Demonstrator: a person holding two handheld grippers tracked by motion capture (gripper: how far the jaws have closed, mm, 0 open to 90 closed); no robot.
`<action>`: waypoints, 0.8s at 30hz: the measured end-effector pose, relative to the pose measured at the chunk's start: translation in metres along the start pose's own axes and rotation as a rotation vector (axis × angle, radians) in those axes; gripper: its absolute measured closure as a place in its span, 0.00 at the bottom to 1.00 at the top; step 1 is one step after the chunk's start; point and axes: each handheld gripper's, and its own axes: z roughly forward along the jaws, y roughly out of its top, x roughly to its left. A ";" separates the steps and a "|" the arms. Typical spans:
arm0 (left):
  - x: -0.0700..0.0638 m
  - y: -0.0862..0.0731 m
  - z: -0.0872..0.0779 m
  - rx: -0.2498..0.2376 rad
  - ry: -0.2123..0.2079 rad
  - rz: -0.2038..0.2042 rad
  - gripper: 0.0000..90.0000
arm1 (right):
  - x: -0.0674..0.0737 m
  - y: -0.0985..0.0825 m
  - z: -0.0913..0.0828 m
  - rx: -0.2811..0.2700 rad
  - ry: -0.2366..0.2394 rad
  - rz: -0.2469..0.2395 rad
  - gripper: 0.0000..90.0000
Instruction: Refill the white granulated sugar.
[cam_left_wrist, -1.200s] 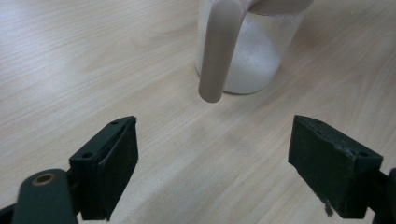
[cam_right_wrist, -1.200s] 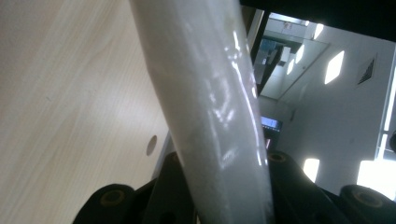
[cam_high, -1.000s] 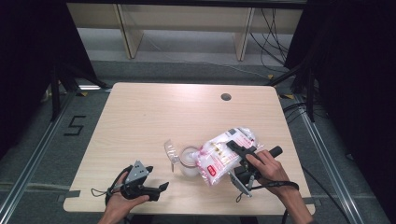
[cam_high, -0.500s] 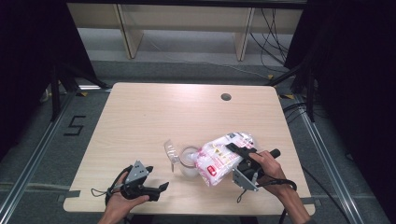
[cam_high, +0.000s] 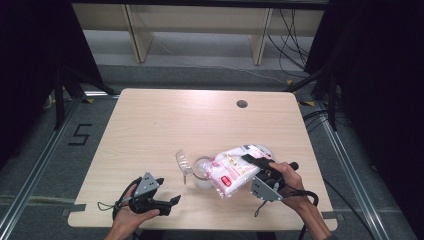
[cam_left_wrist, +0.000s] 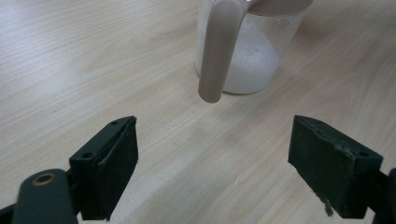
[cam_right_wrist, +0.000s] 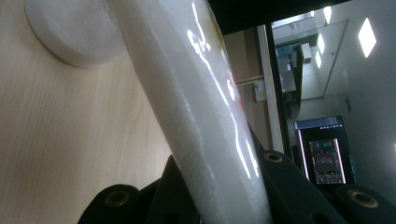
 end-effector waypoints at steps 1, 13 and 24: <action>0.000 0.000 0.000 0.002 0.001 0.002 0.17 | 0.005 0.000 -0.003 0.038 0.004 0.106 0.93; 0.000 0.000 0.000 0.006 0.000 0.006 0.17 | 0.005 -0.002 -0.003 0.022 0.004 0.189 0.94; 0.000 0.000 0.000 0.007 -0.002 0.004 0.17 | 0.006 -0.009 -0.002 -0.032 0.005 0.271 0.94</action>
